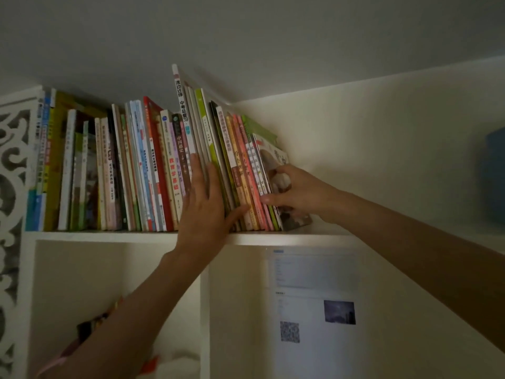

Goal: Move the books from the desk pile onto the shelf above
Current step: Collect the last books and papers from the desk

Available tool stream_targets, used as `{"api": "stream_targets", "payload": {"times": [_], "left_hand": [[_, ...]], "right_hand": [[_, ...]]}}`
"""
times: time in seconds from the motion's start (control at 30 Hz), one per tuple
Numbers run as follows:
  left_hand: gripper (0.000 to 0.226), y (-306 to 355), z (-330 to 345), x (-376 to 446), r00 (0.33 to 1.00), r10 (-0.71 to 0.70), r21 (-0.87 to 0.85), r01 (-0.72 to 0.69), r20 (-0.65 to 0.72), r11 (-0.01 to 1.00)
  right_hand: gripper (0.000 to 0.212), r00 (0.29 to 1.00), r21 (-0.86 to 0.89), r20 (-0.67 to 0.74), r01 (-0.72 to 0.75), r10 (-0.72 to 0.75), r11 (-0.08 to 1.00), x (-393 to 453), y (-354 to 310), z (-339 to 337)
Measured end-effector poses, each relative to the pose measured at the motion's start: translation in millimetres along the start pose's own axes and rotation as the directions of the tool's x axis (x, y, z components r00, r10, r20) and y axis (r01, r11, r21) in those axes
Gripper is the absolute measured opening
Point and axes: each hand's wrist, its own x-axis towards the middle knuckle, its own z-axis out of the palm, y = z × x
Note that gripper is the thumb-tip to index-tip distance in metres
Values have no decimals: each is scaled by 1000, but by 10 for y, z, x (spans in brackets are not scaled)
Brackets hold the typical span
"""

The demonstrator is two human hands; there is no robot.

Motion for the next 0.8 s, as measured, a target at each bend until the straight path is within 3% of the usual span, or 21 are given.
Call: {"api": "stream_targets", "payload": {"times": [0.17, 0.27, 0.37, 0.43, 0.53, 0.67, 0.8], "left_hand": [[97, 14, -34, -2, 998, -44, 48, 41, 55, 998], [77, 173, -144, -48, 997, -58, -13, 58, -40, 998], [42, 496, -247, -237, 971, 111, -225, -159, -212, 961], [23, 788, -250, -488, 968, 132, -489, -224, -214, 843], [11, 1212, -99, -992, 984, 172, -734, -142, -35, 664], [18, 1807, 351, -1795, 901, 385, -867, -21, 199, 498], [24, 2484, 959, -2918, 726, 506, -847, 202, 467, 492]], "right_hand": [[46, 998, -55, -51, -40, 37, 998, -55, -71, 59], [52, 971, -352, -237, -79, -8, 933, -234, -214, 124], [46, 901, -364, -417, -49, -116, 930, -553, -254, 135], [34, 862, -309, -491, -35, -128, 950, -948, -248, 82], [17, 858, -284, -512, -116, -48, 952, -1782, -156, 28], [16, 827, -273, -518, -402, 219, 874, -2998, 247, 25], [16, 641, -192, -558, -717, 526, 670, -4343, 797, 103]]}}
